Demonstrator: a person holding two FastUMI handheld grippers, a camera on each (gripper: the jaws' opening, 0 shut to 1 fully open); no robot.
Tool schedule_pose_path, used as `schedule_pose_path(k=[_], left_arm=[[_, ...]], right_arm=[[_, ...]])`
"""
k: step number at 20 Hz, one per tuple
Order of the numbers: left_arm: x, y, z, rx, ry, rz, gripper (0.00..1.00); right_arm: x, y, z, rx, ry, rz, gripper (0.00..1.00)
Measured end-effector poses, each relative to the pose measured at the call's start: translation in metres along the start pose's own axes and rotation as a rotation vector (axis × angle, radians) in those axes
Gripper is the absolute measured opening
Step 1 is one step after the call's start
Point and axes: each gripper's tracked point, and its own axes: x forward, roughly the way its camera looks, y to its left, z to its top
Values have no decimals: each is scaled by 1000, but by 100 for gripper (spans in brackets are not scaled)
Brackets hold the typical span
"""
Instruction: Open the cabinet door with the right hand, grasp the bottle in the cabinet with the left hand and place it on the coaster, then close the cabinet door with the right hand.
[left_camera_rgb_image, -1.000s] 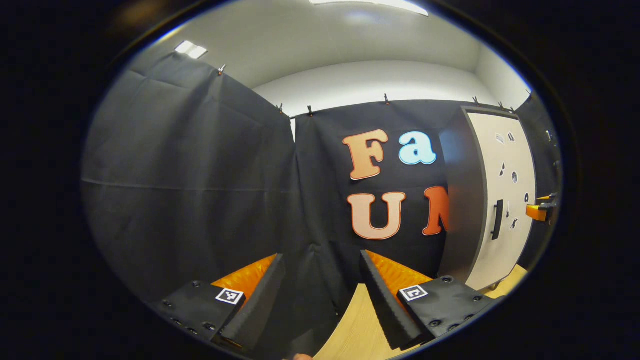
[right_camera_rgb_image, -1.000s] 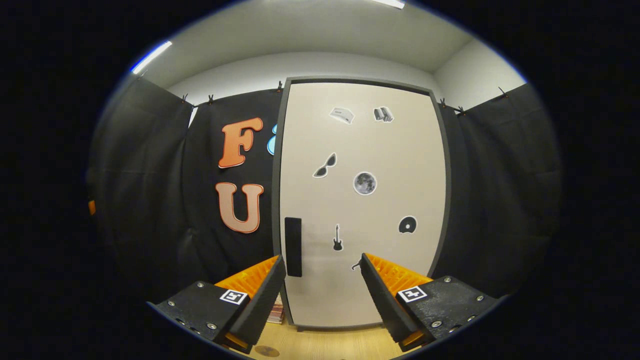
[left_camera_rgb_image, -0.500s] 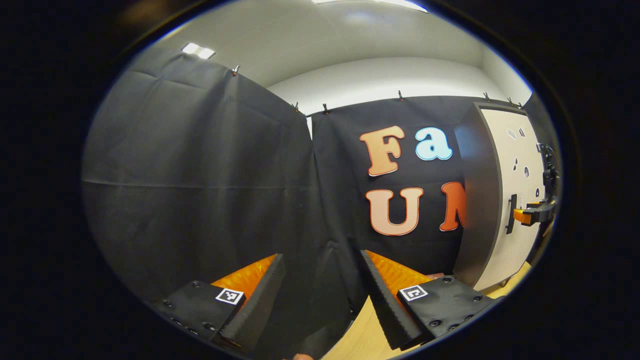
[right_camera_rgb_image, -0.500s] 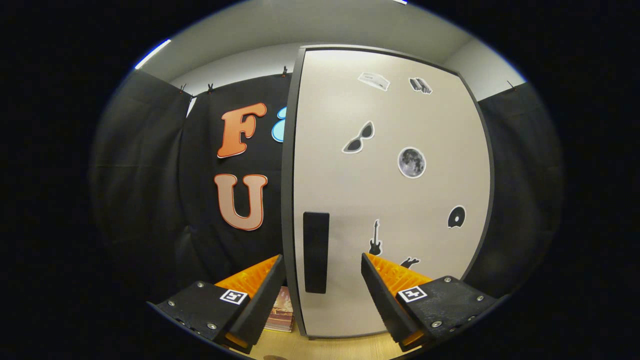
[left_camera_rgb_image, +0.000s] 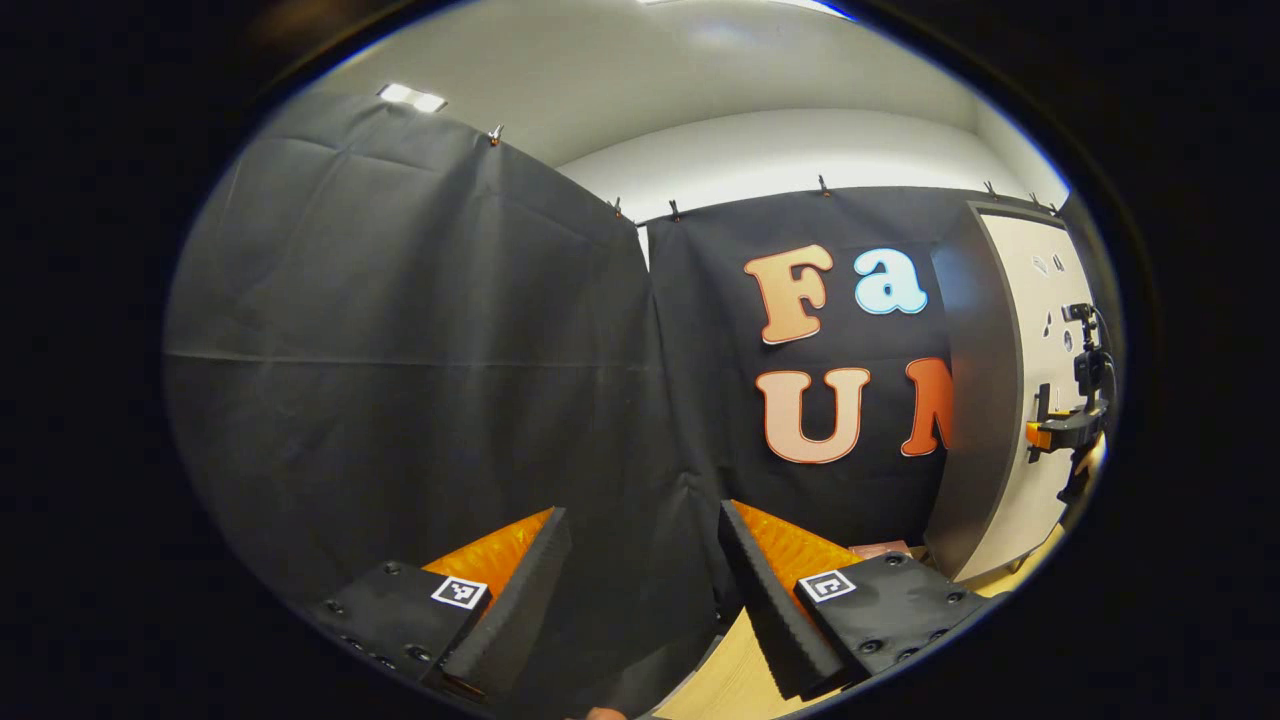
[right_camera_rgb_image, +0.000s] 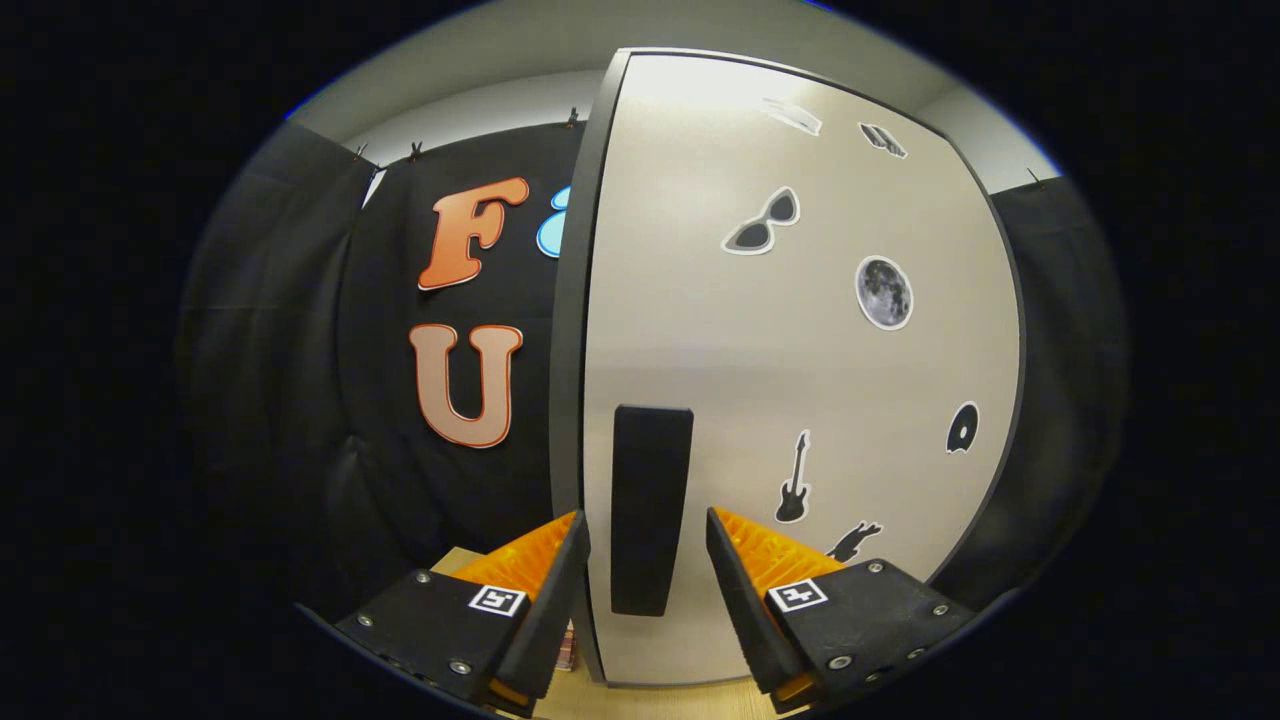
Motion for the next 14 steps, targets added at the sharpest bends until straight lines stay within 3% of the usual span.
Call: schedule_pose_path(k=[5,9,14], left_arm=[[2,-2,-2,1,4,1,99],[4,-6,-3,1,8,-8,99],[6,-13,-1,-1,-2,-21,99]], right_arm=[[4,0,-1,7,-1,-3,42],[2,-1,-1,60,14,11,33],[-7,1,-1,38,13,17,28]])
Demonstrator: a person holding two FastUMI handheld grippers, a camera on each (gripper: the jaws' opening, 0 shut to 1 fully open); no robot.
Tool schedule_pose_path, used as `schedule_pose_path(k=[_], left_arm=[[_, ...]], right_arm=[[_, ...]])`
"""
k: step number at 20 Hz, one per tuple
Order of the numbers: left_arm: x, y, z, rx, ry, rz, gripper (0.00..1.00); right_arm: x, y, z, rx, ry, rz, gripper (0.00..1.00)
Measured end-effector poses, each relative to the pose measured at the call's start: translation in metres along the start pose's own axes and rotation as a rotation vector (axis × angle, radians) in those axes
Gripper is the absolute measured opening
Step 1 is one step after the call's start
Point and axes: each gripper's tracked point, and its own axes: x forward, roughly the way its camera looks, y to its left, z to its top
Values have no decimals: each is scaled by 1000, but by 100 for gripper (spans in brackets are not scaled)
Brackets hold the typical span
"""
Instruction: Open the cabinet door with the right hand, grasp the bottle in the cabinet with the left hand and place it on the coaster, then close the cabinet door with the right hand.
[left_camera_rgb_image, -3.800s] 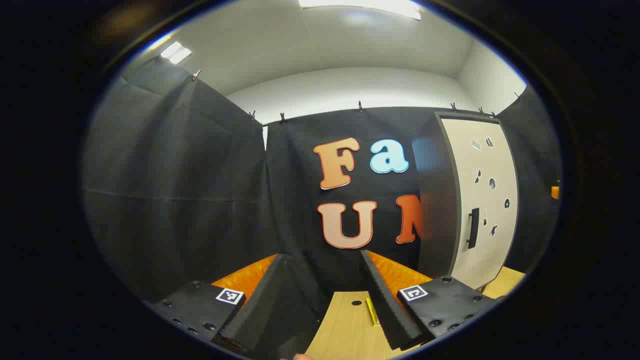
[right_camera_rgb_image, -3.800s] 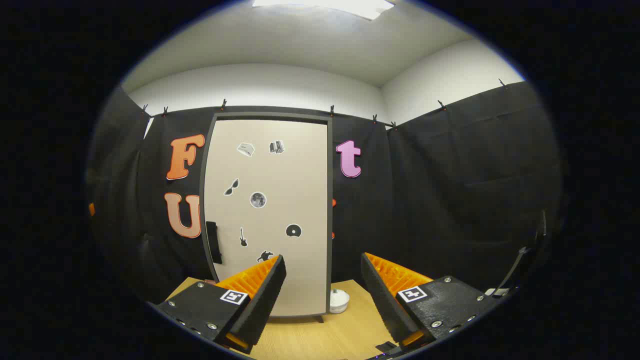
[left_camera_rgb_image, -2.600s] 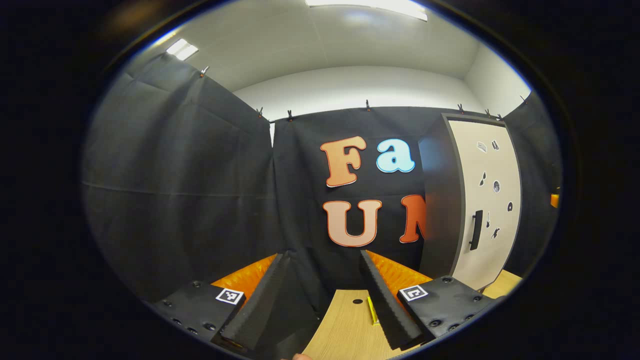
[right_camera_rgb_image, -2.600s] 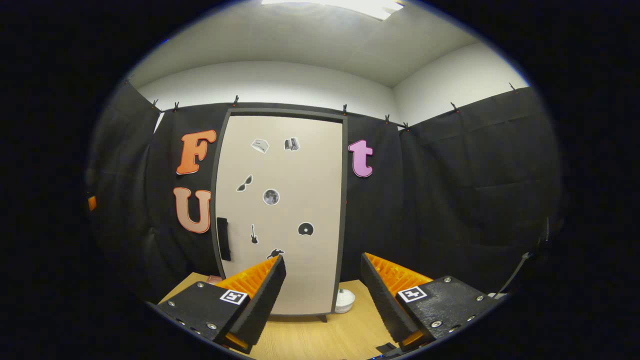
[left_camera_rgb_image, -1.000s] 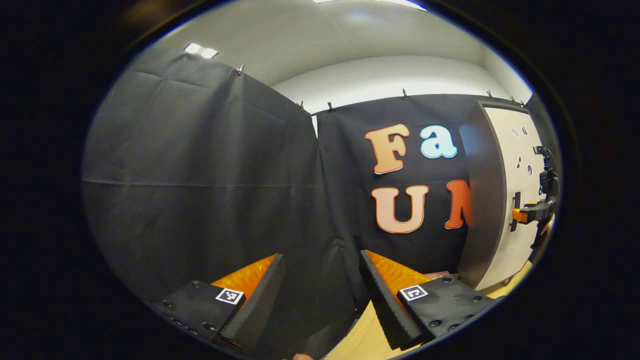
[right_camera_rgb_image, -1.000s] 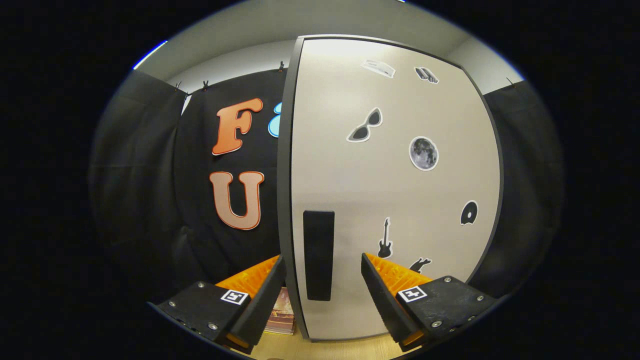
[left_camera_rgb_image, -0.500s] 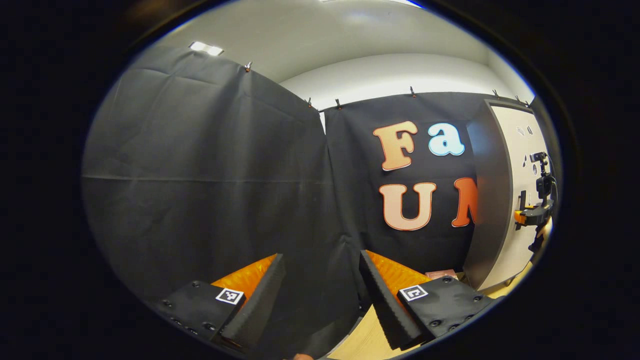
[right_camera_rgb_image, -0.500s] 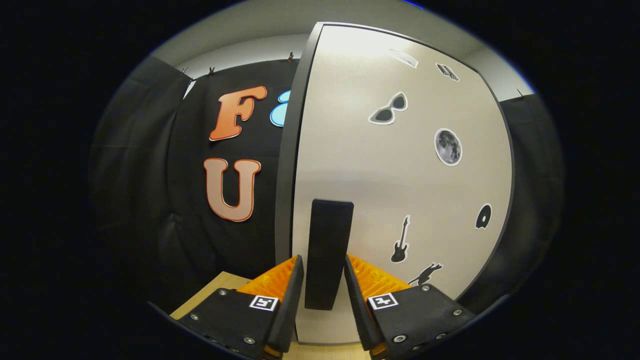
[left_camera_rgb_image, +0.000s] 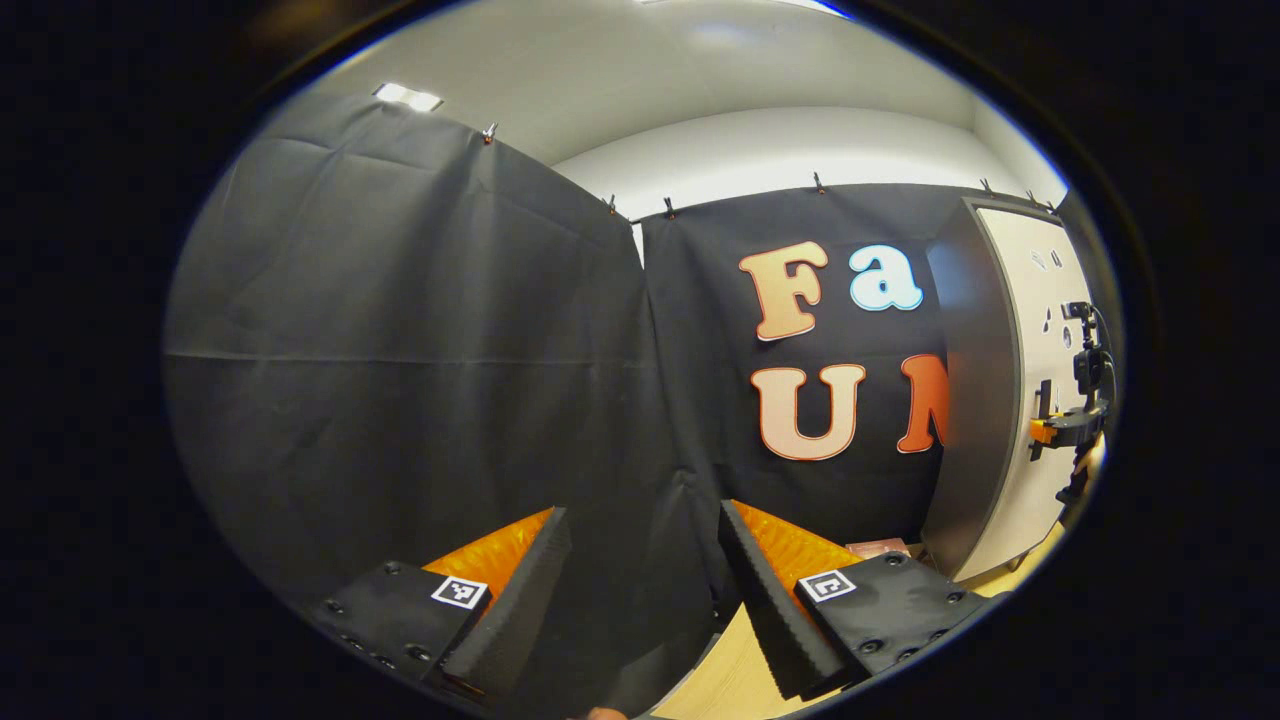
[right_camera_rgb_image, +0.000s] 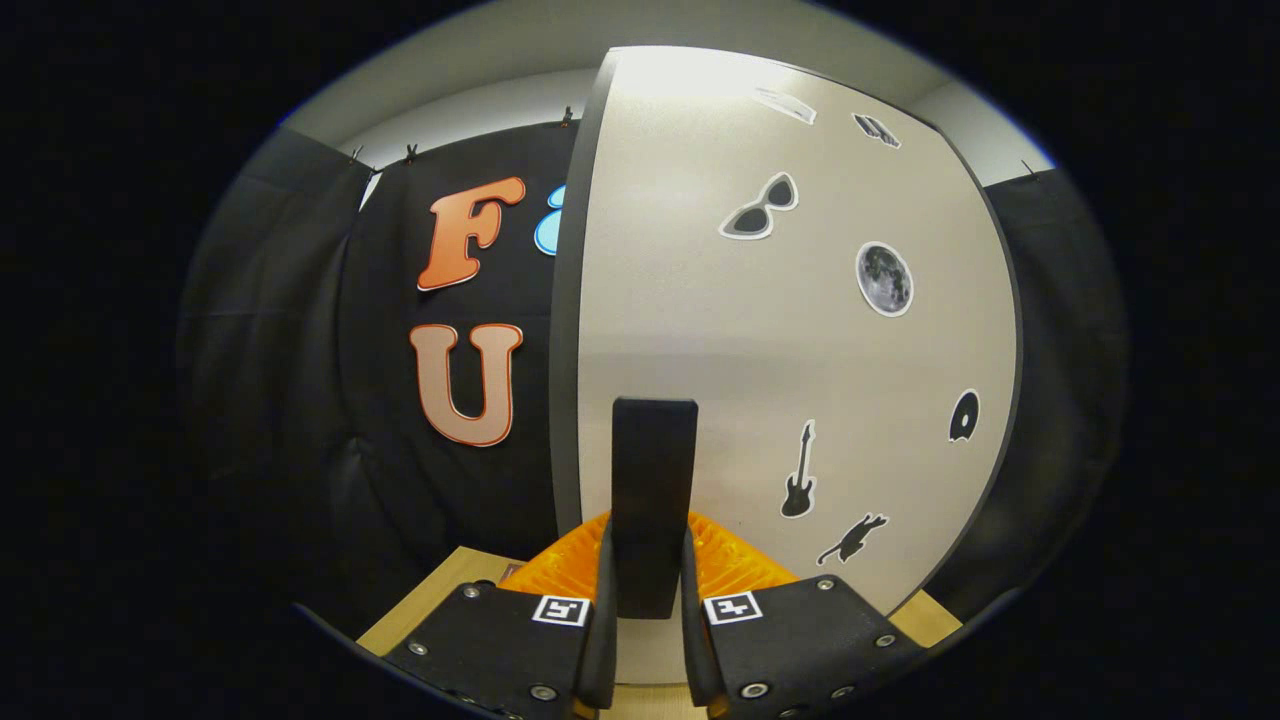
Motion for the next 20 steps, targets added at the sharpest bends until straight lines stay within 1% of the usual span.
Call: schedule_pose_path(k=[1,2,3,5,7,8,11,20], left_arm=[[1,-2,0,-3,-2,-4,99],[0,-4,-1,-5,-3,-9,99],[0,-6,-1,-7,-3,-15,99],[-1,-9,-3,-8,0,-27,95],[0,-11,-5,-11,4,-35,96],[2,-12,-6,-12,6,-38,96],[4,-17,-8,-13,8,-52,97],[-3,-24,-3,-29,-13,-77,99]], right_arm=[[-4,-1,1,20,4,3,28],[-7,-1,3,43,5,2,25],[-11,0,5,45,4,-2,24],[-20,-3,7,24,-8,-18,23],[-31,-7,9,49,-7,-10,24],[-37,-7,9,65,-7,-4,22],[-43,-12,7,44,-8,-9,22],[-57,-24,5,41,-12,-26,22]])
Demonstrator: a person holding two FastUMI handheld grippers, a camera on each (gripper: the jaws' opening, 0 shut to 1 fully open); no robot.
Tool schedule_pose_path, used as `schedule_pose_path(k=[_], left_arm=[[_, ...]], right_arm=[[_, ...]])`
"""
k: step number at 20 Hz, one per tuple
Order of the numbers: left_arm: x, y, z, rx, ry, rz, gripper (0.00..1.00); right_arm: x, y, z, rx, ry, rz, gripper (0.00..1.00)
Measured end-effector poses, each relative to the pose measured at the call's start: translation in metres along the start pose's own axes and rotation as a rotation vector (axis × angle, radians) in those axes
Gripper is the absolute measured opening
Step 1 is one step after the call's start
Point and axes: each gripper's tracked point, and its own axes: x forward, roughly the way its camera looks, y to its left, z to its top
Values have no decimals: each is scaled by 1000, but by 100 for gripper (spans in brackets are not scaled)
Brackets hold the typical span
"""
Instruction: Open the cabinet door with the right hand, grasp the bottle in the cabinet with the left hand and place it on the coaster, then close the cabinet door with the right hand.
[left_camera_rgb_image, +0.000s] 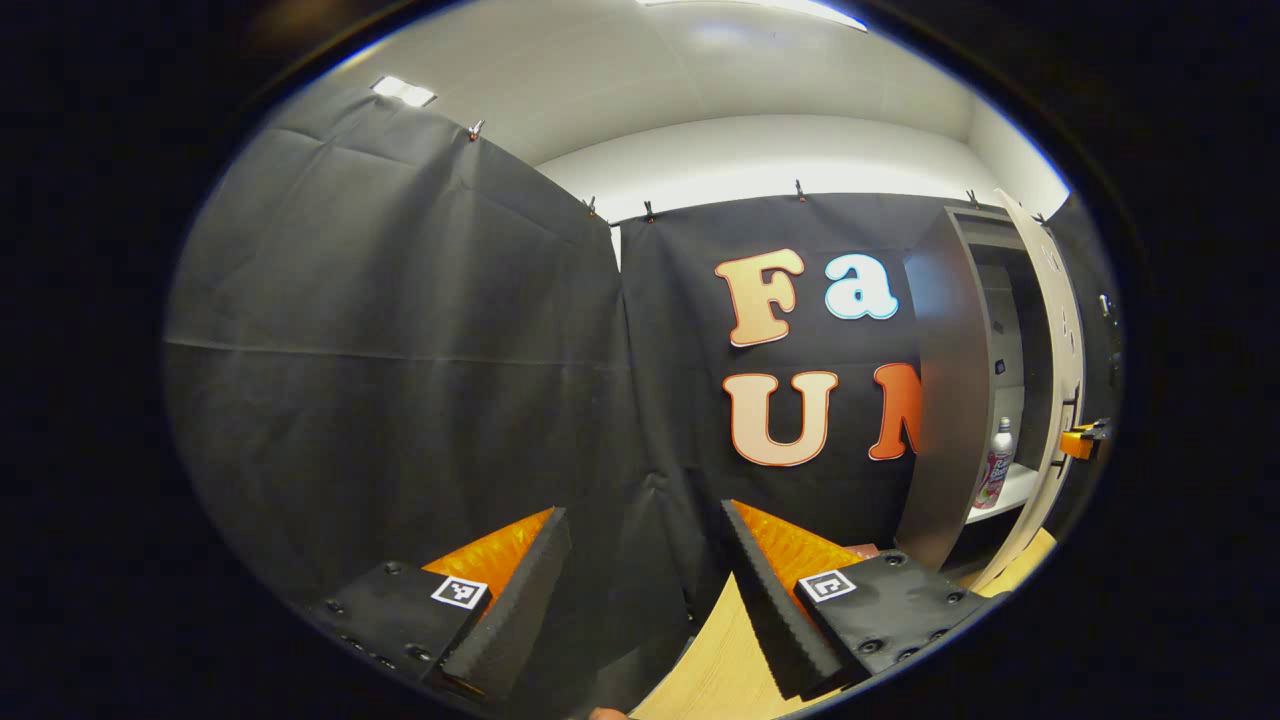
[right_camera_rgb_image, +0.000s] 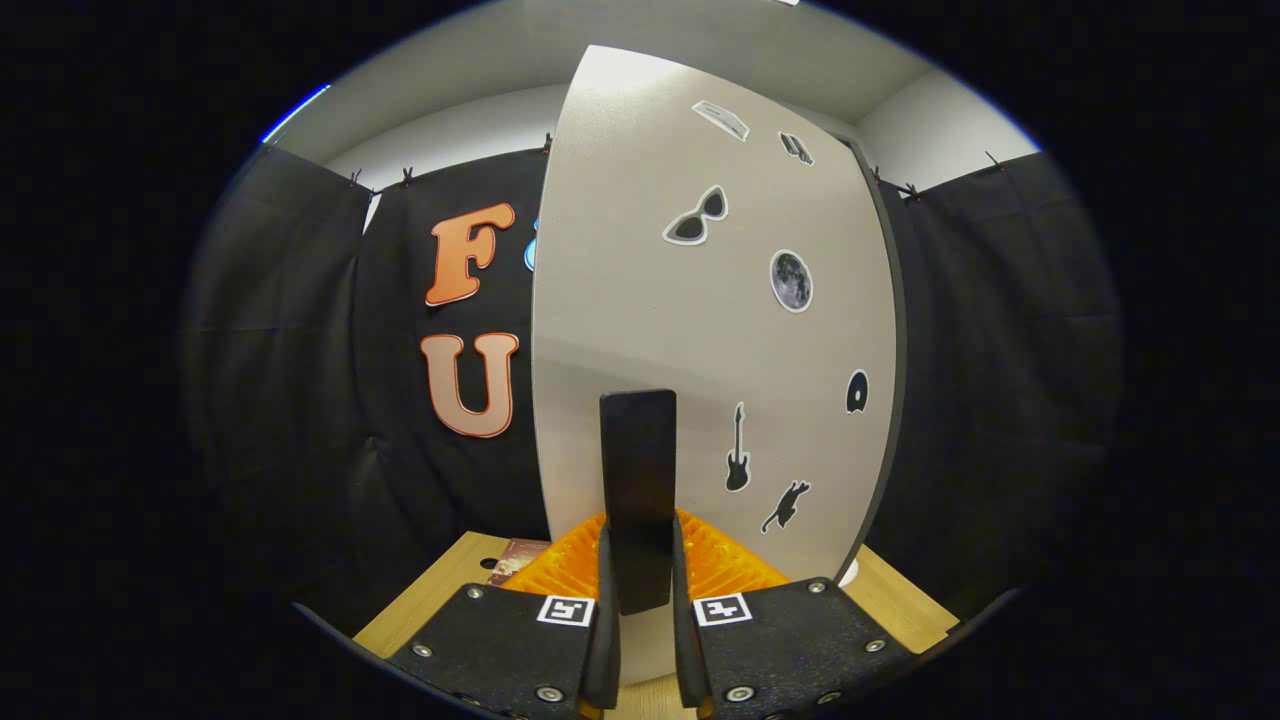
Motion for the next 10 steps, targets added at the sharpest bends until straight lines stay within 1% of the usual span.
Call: schedule_pose_path(k=[5,8,10], left_arm=[[-3,-13,3,18,-11,-22,99],[-5,-36,7,12,-19,-54,99],[-6,-53,10,5,-23,-79,98]], right_arm=[[-9,-10,0,-1,-1,-25,22],[-16,-13,-3,13,11,-21,22],[-20,-17,-3,10,12,-28,22]])
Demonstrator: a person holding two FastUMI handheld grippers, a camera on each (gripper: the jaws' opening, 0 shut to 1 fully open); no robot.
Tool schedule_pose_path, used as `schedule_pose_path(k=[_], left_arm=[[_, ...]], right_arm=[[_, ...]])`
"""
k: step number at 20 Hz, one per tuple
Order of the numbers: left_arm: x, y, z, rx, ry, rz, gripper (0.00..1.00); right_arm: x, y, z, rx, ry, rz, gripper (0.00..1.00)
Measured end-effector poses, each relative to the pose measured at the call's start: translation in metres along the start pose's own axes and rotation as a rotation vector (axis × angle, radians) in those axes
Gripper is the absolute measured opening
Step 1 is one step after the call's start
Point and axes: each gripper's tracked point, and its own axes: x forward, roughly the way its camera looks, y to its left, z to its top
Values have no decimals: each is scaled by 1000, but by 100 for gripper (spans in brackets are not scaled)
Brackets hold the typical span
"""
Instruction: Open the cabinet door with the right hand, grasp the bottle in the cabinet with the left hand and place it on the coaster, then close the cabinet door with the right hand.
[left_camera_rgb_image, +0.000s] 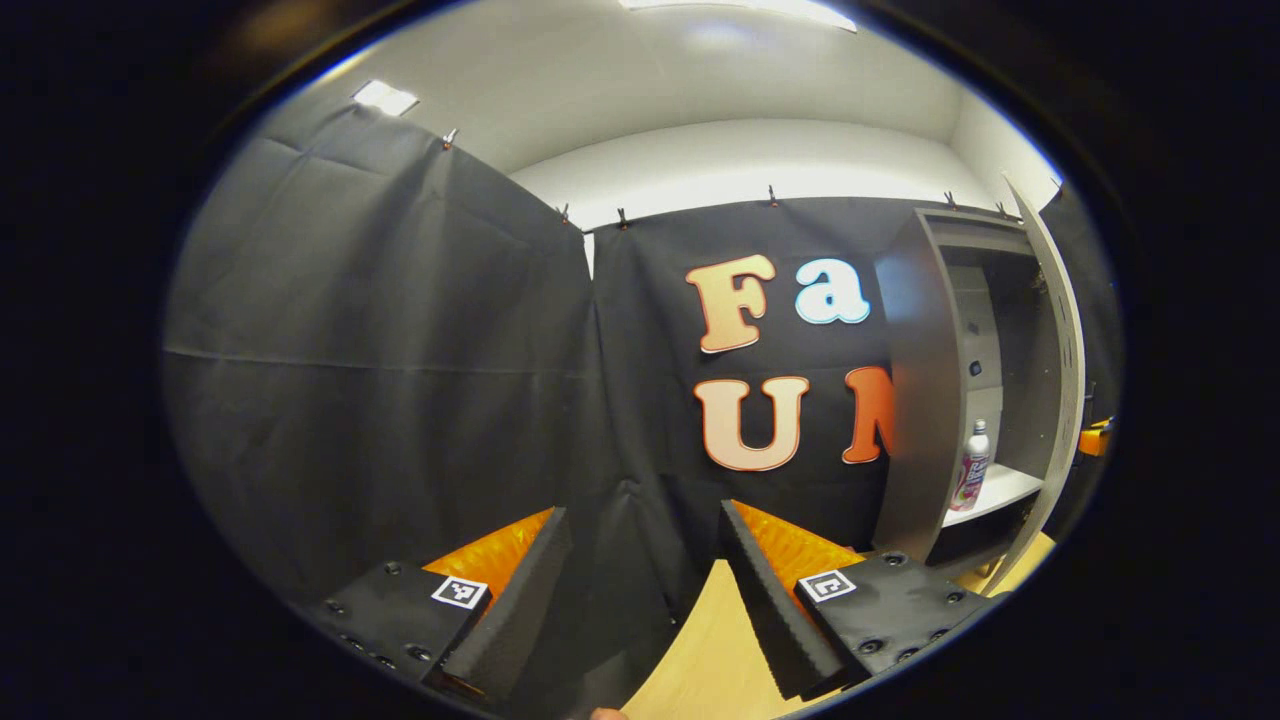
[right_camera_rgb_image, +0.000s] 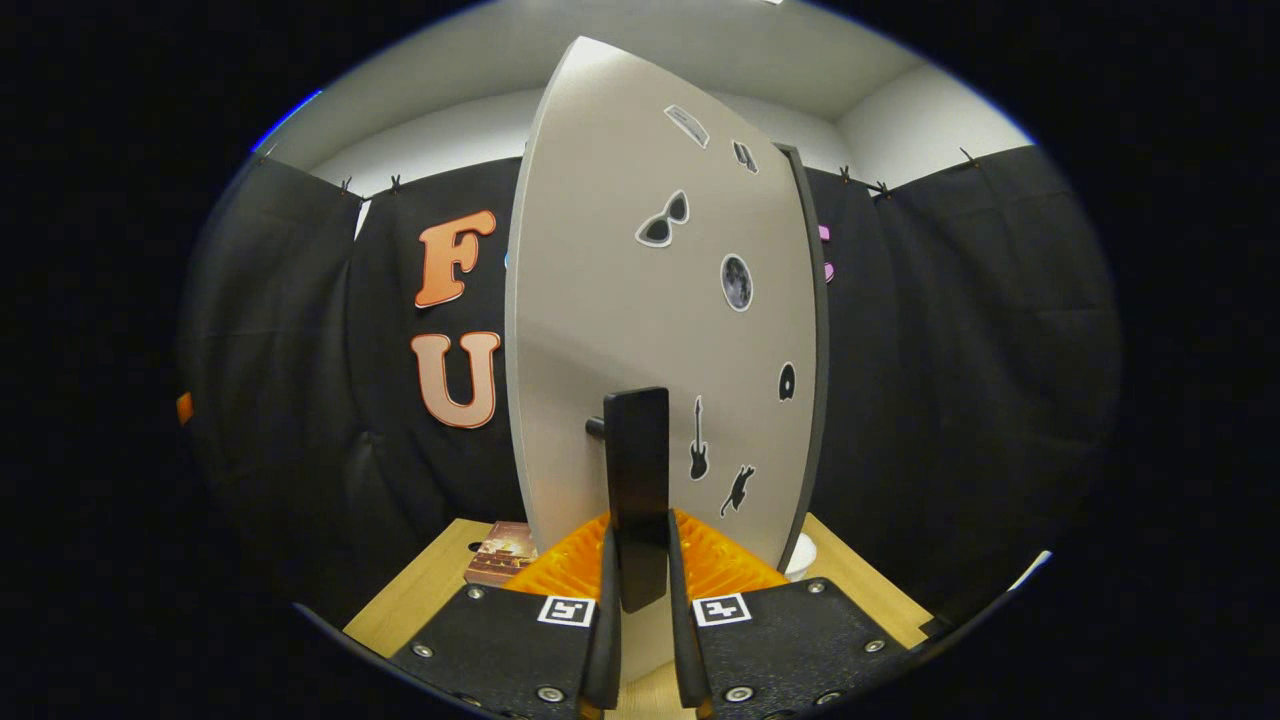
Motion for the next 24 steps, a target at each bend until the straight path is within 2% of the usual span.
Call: schedule_pose_path(k=[7,9,17,19,24], left_arm=[[-11,-63,14,1,-13,-66,99],[-15,-83,21,-6,-20,-83,99],[-40,-151,28,-14,-16,-135,99],[-43,-167,30,-15,-15,-140,99],[-52,-208,25,-14,6,-162,97]], right_arm=[[-19,-24,1,-18,14,-49,21],[-16,-36,0,-35,14,-71,11],[-22,-63,-2,-11,15,-149,1],[-22,-68,-2,-6,15,-153,1],[-21,-63,-3,30,16,-91,1]])
